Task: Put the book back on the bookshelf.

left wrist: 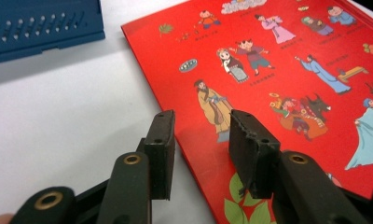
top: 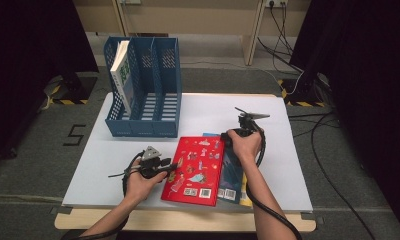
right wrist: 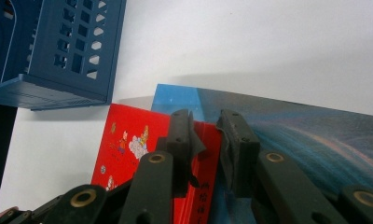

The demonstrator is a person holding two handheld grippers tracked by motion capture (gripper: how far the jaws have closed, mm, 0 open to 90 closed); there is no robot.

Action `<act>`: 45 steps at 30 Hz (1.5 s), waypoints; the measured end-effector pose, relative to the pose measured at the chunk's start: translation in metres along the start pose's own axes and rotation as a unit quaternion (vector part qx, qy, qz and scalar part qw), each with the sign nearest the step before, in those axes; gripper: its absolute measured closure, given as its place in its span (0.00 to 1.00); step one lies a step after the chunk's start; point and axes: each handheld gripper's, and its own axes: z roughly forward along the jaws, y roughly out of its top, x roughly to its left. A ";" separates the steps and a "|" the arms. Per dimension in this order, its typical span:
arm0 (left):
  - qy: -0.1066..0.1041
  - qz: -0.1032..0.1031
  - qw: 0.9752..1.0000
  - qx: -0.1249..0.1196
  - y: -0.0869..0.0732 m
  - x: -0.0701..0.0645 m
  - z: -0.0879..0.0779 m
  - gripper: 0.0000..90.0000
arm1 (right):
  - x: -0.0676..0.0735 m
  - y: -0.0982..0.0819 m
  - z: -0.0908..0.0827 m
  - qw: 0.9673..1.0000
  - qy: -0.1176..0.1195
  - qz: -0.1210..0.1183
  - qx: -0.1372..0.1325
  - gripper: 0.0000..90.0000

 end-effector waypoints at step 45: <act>-0.001 0.014 1.000 0.022 0.000 0.001 0.011 0.74 | -0.007 -0.003 -0.006 0.999 -0.002 -0.010 0.031 0.67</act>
